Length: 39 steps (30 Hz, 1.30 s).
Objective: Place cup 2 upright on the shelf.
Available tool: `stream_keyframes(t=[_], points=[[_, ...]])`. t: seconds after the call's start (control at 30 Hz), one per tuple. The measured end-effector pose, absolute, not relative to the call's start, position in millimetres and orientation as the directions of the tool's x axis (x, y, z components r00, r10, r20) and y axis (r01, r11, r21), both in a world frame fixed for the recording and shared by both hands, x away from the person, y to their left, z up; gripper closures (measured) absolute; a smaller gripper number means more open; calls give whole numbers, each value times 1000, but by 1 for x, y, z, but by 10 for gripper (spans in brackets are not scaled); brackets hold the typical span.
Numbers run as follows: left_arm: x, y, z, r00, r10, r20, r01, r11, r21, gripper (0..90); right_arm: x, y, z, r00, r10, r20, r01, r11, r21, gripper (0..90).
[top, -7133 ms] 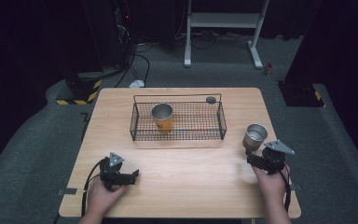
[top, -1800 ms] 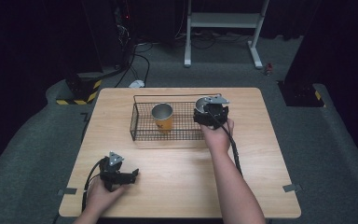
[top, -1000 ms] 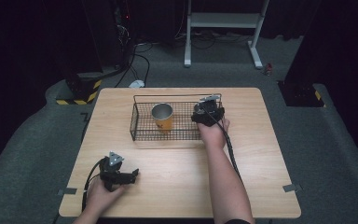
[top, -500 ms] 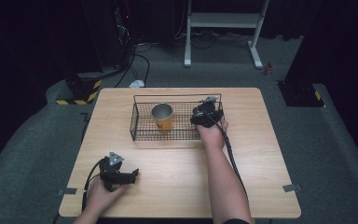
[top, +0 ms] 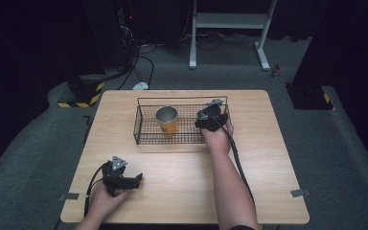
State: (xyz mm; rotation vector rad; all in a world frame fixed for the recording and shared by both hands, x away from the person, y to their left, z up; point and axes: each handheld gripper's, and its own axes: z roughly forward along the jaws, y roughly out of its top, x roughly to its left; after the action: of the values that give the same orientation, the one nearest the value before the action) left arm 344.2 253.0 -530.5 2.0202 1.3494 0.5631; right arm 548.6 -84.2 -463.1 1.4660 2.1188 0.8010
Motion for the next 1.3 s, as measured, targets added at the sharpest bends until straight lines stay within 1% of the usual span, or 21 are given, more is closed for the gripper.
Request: stream_keyframes(t=[0.2, 0.4, 0.77, 1.03, 1.3], points=[[344, 253, -531, 382, 924, 2, 651, -271, 709, 3, 547, -84, -463, -353, 935, -35, 689, 284, 667, 183], [344, 253, -530, 383, 924, 2, 652, -272, 708, 3, 545, -81, -464, -375, 925, -65, 677, 321, 662, 180], [344, 253, -531, 380, 925, 0, 652, -268, 709, 2, 544, -81, -465, -371, 927, -48, 695, 312, 648, 174], [344, 253, -531, 380, 925, -1, 653, -268, 709, 3, 544, -84, -466, -370, 929, -24, 706, 298, 642, 138], [344, 253, -531, 380, 925, -1, 653, -267, 709, 2, 544, -83, -467, -368, 929, -25, 707, 297, 641, 102]])
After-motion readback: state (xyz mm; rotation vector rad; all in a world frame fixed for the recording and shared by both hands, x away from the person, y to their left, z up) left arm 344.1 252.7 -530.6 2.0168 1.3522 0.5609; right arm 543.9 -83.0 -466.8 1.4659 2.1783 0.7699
